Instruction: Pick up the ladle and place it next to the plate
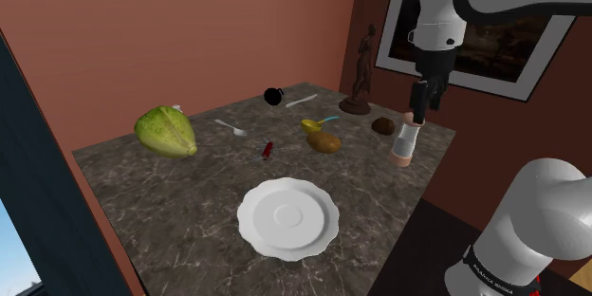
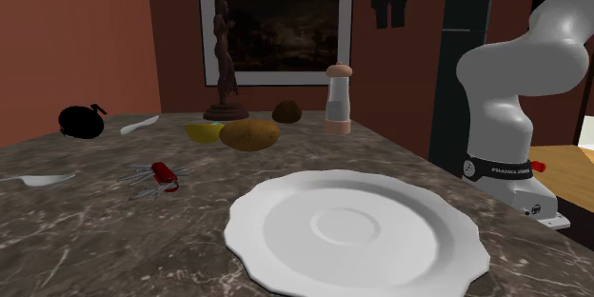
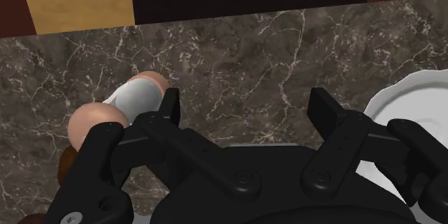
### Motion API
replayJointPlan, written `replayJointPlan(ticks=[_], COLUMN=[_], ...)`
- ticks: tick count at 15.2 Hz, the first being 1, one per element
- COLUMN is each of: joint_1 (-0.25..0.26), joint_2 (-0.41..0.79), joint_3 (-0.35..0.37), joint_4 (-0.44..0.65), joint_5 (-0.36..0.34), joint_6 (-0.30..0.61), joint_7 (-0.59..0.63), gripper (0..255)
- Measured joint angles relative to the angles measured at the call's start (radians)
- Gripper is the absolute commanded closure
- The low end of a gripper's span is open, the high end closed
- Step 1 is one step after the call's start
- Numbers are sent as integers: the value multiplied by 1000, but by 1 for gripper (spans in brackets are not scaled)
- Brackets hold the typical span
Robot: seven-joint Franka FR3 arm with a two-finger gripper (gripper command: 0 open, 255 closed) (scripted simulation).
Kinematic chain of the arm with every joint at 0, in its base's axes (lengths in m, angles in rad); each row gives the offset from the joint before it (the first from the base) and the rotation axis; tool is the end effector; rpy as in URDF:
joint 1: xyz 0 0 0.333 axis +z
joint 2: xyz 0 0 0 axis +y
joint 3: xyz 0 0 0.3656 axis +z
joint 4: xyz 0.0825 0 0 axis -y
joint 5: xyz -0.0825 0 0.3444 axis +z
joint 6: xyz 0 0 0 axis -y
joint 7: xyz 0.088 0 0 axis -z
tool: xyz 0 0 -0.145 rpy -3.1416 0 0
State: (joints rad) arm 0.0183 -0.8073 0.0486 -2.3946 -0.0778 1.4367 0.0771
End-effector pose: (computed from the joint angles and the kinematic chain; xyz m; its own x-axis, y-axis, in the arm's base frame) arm 0.2040 0.0067 0.5663 0.9892 -0.0409 -0.1406 -0.0234 -0.9920 0.1239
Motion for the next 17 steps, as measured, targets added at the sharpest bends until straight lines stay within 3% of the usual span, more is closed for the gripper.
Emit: replayJointPlan(ticks=[3,17], joint_1=[-3,-26], joint_2=[35,551], joint_3=[-3,-21], joint_4=[2,240], joint_5=[-1,-6], joint_6=[34,329], joint_7=[1,12], gripper=[0,0])
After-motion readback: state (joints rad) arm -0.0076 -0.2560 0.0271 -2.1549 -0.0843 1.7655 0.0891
